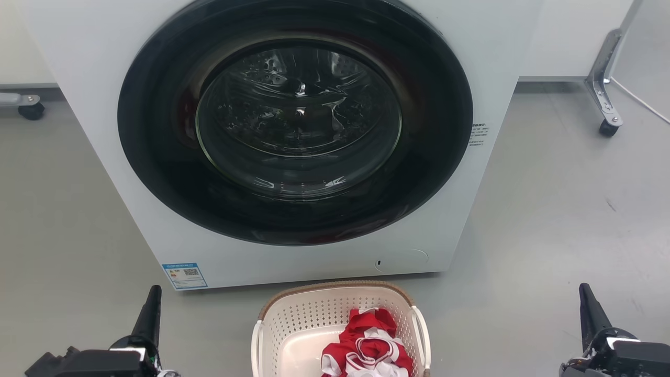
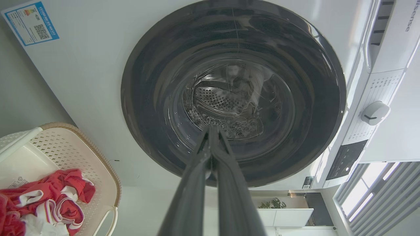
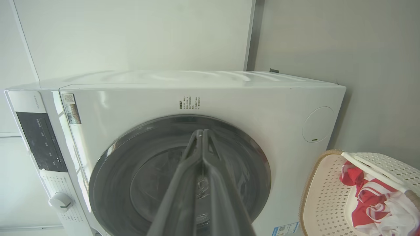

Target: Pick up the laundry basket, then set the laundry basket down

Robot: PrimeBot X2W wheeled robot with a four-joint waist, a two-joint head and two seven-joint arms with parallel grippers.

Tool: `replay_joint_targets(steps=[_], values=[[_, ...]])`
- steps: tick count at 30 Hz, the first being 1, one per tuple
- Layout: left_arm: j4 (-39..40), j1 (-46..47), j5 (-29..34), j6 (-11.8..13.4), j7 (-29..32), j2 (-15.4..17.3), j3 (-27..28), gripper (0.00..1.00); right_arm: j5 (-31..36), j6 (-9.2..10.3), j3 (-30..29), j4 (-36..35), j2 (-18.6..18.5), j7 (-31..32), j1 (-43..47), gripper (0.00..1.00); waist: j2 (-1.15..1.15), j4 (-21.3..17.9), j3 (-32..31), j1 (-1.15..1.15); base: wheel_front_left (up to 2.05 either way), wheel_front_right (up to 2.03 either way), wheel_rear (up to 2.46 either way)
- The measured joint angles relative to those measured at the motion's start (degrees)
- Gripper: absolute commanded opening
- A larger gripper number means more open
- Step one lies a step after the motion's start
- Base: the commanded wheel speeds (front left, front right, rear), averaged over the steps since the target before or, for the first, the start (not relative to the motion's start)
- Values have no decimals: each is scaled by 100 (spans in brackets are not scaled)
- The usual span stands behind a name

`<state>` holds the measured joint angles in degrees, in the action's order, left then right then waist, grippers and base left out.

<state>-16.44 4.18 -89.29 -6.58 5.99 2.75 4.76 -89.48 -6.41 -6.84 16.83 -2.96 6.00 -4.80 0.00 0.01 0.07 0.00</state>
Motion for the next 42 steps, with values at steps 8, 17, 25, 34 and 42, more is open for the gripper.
replay_joint_targets(steps=[8, 17, 25, 34, 42], values=[[-32, 37, -236, -47, 51, -27, 45, 0, -194, -48, -78, 23, 41, 49, -38, 0, 0, -1, 4, 0, 0, 0, 0], [-34, 37, -238, -47, 51, -27, 45, 0, -194, -48, -79, 24, 42, 49, -39, 0, 0, -1, 4, 0, 0, 0, 0], [-36, 37, -240, -47, 51, -27, 45, 0, -194, -48, -78, 25, 42, 49, -40, 0, 0, -1, 3, 0, 0, 0, 0], [-40, 37, -241, -48, 51, -29, 45, 0, -196, -49, -78, 25, 43, 49, -40, 0, 0, -1, 3, 0, 0, 0, 0], [-42, 37, -241, -48, 51, -29, 45, 0, -196, -49, -78, 26, 43, 49, -40, 0, 0, -1, 3, 0, 0, 0, 0]])
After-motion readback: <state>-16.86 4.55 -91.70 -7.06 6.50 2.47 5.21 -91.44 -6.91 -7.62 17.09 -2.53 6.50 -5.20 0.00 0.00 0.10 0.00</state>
